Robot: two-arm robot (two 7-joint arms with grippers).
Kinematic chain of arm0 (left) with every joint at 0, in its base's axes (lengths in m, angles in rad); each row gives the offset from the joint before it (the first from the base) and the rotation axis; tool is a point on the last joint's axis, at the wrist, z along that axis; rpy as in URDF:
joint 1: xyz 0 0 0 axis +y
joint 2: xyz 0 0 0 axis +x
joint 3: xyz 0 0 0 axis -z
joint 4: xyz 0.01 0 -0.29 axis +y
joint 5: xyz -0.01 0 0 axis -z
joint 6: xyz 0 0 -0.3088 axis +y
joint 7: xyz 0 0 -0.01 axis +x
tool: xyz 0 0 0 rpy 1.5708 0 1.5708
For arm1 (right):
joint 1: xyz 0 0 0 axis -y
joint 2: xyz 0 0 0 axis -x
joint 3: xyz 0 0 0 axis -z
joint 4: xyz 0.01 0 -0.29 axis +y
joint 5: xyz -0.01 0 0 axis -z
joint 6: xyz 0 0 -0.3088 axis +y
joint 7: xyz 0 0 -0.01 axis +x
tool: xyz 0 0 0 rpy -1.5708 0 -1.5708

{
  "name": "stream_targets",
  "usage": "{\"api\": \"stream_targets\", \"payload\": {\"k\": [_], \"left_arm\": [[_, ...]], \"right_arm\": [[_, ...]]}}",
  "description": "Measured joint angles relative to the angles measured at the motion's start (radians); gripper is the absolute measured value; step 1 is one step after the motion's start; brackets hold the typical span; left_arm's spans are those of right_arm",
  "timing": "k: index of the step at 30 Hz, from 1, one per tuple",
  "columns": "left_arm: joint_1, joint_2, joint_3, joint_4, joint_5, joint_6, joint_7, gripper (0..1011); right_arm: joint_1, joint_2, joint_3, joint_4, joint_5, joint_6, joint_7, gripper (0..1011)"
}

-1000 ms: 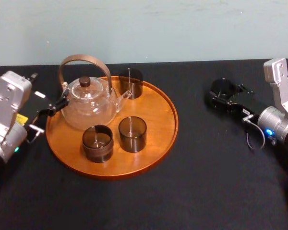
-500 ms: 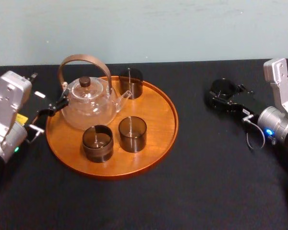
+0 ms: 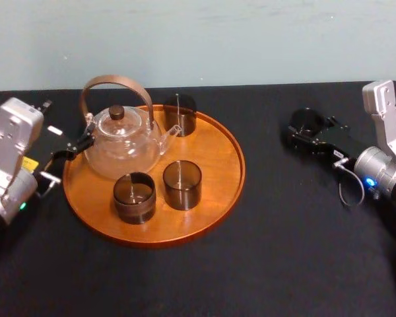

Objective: Pick up the glass from the table and place it on the tray.

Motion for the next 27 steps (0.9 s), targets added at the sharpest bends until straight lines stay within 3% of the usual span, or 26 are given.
{"api": "stream_targets", "payload": {"k": [27], "left_arm": [[0.000,0.000,0.000,0.000,0.000,0.000,0.000,1001]], "right_arm": [[0.000,0.000,0.000,0.000,0.000,0.000,0.000,904]]}}
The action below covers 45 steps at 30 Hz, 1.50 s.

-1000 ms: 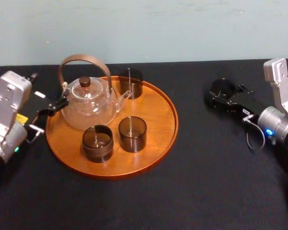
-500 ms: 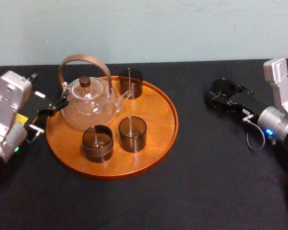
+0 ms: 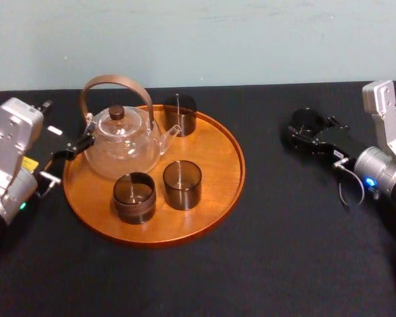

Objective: Pick up the glass from the table and place it on the tray.

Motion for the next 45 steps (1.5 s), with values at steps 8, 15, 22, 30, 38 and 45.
{"api": "stream_targets", "payload": {"k": [8,15,22,30,38,45], "left_arm": [[0.000,0.000,0.000,0.000,0.000,0.000,0.000,1001],[0.000,0.000,0.000,0.000,0.000,0.000,0.000,1001],[0.000,0.000,0.000,0.000,0.000,0.000,0.000,1001],[0.000,0.000,0.000,0.000,0.000,0.000,0.000,1001],[0.000,0.000,0.000,0.000,0.000,0.000,0.000,1001],[0.000,0.000,0.000,0.000,0.000,0.000,0.000,1002]], "right_arm": [[0.000,0.000,0.000,0.000,0.000,0.000,0.000,904],[0.000,0.000,0.000,0.000,0.000,0.000,0.000,904],[0.014,-0.003,-0.002,0.019,0.008,0.000,0.028,904],[0.016,0.004,-0.013,-0.020,0.028,0.027,0.069,904],[0.014,0.013,-0.042,-0.083,0.032,0.051,0.087,904],[0.025,0.008,-0.076,-0.099,0.039,0.061,0.109,904]]}}
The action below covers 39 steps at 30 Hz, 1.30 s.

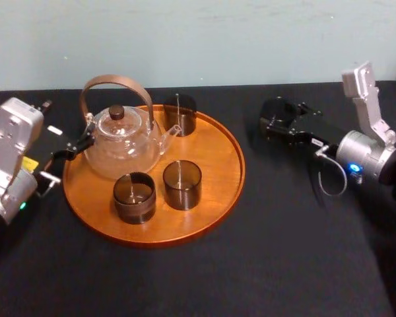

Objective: Pick up the glass from the table and place it on the tray.

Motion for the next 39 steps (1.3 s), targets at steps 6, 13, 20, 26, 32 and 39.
{"api": "stream_targets", "payload": {"k": [6,13,20,26,32,39], "left_arm": [[0.000,0.000,0.000,0.000,0.000,0.000,0.000,1001],[0.000,0.000,0.000,0.000,0.000,0.000,0.000,1001],[0.000,0.000,0.000,0.000,0.000,0.000,0.000,1001],[0.000,0.000,0.000,0.000,0.000,0.000,0.000,1001],[0.000,0.000,0.000,0.000,0.000,0.000,0.000,1001],[0.000,0.000,0.000,0.000,0.000,0.000,0.000,1002]], "right_arm": [[0.030,-0.020,-0.035,0.028,0.002,-0.005,0.023,904],[0.072,-0.056,-0.071,0.085,0.000,-0.028,0.045,904],[0.112,-0.093,-0.102,0.152,-0.008,-0.057,0.068,904],[0.134,-0.116,-0.117,0.192,-0.011,-0.075,0.086,904],[0.148,-0.139,-0.129,0.223,-0.015,-0.092,0.100,904],[0.168,-0.160,-0.139,0.270,-0.025,-0.111,0.111,904]]}}
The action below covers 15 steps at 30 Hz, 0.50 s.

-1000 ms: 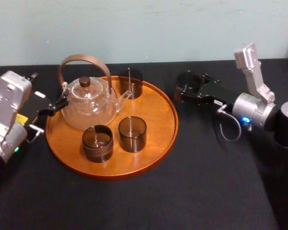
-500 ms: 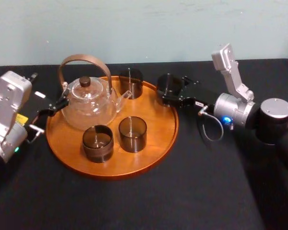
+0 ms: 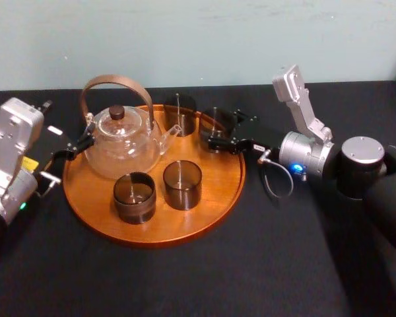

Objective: Pick up the glass from the table and place it on the tray.

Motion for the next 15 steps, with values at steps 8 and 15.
{"api": "stream_targets", "payload": {"k": [8,15], "left_arm": [[0.000,0.000,0.000,0.000,0.000,0.000,0.000,1002],[0.000,0.000,0.000,0.000,0.000,0.000,0.000,1001]], "right_arm": [[0.031,-0.029,-0.003,0.080,-0.011,-0.035,0.019,904],[0.061,-0.054,0.003,0.160,-0.025,-0.068,0.033,904]]}}
